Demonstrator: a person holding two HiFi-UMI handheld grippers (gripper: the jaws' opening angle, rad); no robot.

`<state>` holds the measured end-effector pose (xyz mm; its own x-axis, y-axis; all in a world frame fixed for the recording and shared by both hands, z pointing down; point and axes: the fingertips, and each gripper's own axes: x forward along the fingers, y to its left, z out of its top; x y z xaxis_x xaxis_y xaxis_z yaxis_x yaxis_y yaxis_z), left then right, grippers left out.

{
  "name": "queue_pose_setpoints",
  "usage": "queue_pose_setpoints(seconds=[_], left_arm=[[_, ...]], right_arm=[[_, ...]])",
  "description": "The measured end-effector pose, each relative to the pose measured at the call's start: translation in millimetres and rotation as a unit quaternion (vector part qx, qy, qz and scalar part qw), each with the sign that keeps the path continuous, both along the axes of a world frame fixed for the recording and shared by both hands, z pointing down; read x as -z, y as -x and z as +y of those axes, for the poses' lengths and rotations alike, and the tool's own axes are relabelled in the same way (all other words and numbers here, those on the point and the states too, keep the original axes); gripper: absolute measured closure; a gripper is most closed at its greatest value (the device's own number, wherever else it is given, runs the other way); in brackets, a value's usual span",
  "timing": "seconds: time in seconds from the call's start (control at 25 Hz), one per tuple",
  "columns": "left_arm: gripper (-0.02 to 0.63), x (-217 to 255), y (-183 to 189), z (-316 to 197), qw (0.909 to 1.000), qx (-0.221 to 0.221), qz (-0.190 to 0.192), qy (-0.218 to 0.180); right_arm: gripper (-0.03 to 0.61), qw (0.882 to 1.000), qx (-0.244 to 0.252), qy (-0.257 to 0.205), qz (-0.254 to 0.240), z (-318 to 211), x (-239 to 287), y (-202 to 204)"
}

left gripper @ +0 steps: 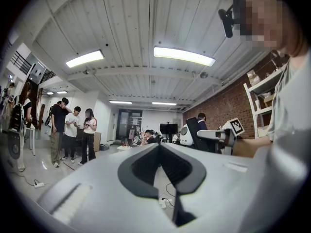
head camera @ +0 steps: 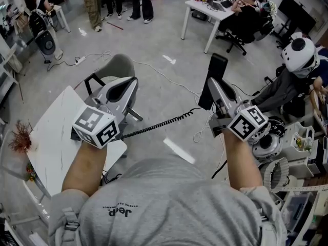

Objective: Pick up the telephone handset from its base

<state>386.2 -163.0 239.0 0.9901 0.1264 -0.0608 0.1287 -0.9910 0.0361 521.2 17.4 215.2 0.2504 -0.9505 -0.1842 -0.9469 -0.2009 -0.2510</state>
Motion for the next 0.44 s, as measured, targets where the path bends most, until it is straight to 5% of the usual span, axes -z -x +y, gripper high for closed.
queue_pose_setpoints(seconds=[0.44], left_arm=[[0.56,0.9,7.2,-0.5,1.0,0.008,0.0,0.001]], right_arm=[[0.5,1.0,0.008,0.0,-0.001,-3.7,-0.2,4.6]])
